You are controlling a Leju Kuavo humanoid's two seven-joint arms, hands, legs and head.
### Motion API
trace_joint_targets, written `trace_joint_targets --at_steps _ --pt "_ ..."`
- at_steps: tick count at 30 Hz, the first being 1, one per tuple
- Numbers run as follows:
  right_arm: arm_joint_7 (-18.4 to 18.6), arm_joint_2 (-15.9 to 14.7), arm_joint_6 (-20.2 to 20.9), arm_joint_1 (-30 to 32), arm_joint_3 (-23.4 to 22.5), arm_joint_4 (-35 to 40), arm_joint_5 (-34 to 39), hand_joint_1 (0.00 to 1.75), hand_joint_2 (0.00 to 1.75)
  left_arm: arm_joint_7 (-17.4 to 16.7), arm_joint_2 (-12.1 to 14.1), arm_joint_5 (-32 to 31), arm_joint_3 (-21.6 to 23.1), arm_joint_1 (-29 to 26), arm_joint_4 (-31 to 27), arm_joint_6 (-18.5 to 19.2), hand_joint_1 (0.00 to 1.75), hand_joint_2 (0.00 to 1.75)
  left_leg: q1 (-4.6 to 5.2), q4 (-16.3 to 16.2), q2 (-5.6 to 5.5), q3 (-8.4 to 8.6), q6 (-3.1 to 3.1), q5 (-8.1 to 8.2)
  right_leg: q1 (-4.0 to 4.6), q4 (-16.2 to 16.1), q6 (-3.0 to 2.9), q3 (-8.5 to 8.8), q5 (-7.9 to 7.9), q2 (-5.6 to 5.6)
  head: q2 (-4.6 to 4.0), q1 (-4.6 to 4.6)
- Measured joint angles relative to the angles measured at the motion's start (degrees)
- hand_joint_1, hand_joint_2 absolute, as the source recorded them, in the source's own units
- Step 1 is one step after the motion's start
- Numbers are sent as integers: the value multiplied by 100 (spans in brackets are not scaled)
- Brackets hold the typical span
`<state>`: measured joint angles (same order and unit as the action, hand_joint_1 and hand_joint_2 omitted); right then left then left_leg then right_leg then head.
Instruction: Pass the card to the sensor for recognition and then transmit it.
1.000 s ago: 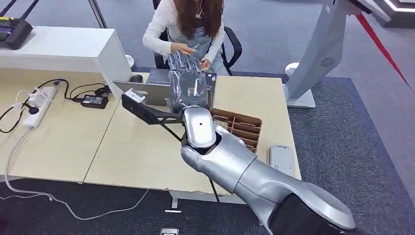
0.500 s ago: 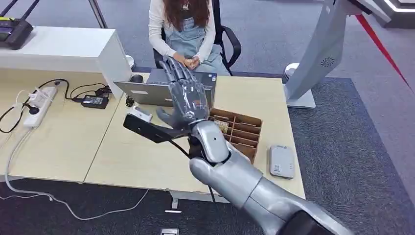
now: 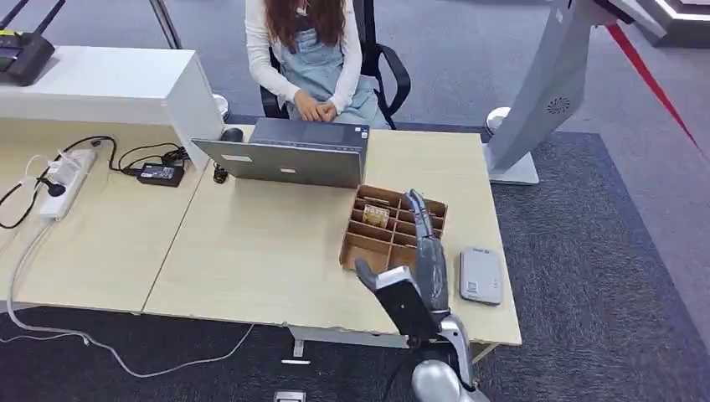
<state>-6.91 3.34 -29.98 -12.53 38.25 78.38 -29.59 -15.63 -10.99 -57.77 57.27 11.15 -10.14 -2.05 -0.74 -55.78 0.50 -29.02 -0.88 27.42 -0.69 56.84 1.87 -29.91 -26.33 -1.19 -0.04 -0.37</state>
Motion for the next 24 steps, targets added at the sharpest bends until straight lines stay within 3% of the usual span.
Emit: trace_joint_targets --at_steps 6,16,21,24 --pt "15 61 489 3 26 159 90 0 175 -26 -2 9 0 1 0 -28 0 0 -1 2 -2 -1 -5 -6 7 3 -1 1 1 -1 0 2" --pt "88 101 555 -110 120 323 103 0 175 18 0 -46 11 7 0 -28 0 0 2 0 -4 -1 -5 -6 5 3 0 1 1 -1 0 0" --pt "337 94 590 -221 164 441 -110 0 175 81 0 -28 31 10 0 -26 0 0 1 1 -4 -1 -5 -6 6 3 -1 1 1 -1 0 0" --pt "654 85 570 -308 206 507 -654 0 175 94 2 9 31 6 0 -4 0 0 1 1 -4 -1 -5 -6 6 3 -1 1 1 -1 0 0"
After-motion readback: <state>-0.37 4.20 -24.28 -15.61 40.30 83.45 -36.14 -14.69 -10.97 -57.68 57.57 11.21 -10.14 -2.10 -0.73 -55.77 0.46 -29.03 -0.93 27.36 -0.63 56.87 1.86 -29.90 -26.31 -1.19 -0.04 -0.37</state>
